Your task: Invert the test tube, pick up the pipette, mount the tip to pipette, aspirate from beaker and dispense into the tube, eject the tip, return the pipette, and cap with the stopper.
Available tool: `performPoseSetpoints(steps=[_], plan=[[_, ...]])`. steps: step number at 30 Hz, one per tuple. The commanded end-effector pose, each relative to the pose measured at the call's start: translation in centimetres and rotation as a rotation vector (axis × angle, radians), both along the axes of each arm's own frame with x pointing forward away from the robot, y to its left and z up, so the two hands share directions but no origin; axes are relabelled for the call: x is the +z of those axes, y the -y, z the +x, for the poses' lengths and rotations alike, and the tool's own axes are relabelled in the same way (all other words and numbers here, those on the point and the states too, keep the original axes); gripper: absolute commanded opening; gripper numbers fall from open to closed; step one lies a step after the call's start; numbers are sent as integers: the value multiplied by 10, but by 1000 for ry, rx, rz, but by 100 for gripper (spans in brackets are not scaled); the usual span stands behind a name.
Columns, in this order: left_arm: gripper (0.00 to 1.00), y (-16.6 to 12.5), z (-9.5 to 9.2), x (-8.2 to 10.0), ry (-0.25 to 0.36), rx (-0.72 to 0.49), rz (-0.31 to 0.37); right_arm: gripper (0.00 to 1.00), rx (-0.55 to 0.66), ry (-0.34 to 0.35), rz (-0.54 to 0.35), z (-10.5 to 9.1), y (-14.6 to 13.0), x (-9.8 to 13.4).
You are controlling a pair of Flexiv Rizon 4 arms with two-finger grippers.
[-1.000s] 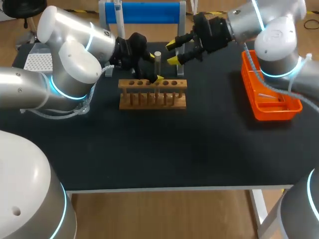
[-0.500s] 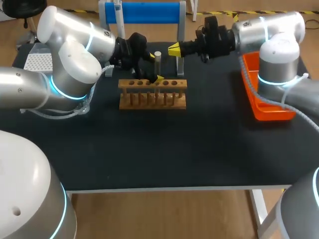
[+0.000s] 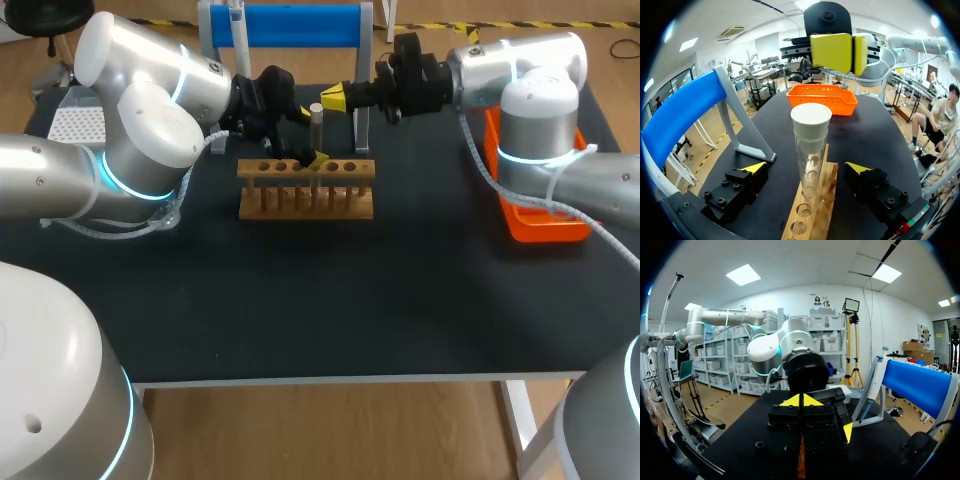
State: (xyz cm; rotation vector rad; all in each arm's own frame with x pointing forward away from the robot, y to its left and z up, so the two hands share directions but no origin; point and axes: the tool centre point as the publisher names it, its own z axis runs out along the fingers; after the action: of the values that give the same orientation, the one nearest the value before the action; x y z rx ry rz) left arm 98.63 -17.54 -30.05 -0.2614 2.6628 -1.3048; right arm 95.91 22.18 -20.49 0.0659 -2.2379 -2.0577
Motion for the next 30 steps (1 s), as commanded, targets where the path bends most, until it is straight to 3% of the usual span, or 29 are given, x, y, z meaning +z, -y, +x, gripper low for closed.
performPoseSetpoints(steps=[1,30], plan=[[100,0,0,0,-1,0,1,0,8,-6,1,8,-5,-4],[100,0,0,0,-1,0,1,0,16,-37,-7,16,-19,-19]])
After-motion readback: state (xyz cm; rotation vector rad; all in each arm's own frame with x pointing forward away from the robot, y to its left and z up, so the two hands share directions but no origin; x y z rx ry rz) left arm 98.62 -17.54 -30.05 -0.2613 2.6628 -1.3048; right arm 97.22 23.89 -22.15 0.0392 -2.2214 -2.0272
